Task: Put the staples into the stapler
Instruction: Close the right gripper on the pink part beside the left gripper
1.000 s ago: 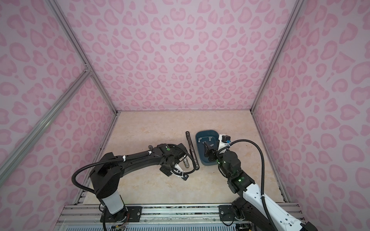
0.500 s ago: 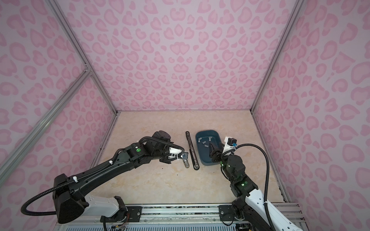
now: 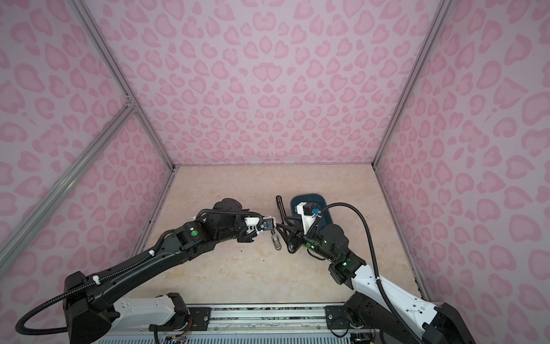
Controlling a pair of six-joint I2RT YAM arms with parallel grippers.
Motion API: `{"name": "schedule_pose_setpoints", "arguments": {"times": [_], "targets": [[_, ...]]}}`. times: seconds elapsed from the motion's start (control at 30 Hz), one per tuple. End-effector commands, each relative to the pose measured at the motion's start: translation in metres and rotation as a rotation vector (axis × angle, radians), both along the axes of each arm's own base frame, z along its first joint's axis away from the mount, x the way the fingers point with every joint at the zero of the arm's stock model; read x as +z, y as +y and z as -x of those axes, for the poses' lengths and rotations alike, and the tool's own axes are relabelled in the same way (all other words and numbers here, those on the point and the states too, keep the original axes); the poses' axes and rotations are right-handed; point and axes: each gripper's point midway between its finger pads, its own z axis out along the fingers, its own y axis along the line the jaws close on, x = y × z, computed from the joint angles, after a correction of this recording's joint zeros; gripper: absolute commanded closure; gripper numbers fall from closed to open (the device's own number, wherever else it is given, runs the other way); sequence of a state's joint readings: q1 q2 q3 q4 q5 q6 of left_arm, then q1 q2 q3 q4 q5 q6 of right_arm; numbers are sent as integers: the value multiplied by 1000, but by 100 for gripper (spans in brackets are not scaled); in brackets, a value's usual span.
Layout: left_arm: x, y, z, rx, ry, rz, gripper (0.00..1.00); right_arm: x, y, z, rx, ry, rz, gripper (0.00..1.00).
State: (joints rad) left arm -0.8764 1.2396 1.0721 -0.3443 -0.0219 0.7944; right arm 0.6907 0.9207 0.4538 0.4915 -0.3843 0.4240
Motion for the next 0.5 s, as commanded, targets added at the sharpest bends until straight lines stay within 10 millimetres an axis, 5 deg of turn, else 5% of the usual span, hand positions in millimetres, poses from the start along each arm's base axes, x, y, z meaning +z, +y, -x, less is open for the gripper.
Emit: {"name": "schedule_pose_setpoints", "arguments": {"times": [0.0, 0.47], "targets": [[11, -9, -1, -17, -11, 53, 97, 3, 8, 3, 33, -34, 11, 46], [12, -24, 26, -174, 21, 74, 97, -19, 11, -15, -25, 51, 59, 58]]}}
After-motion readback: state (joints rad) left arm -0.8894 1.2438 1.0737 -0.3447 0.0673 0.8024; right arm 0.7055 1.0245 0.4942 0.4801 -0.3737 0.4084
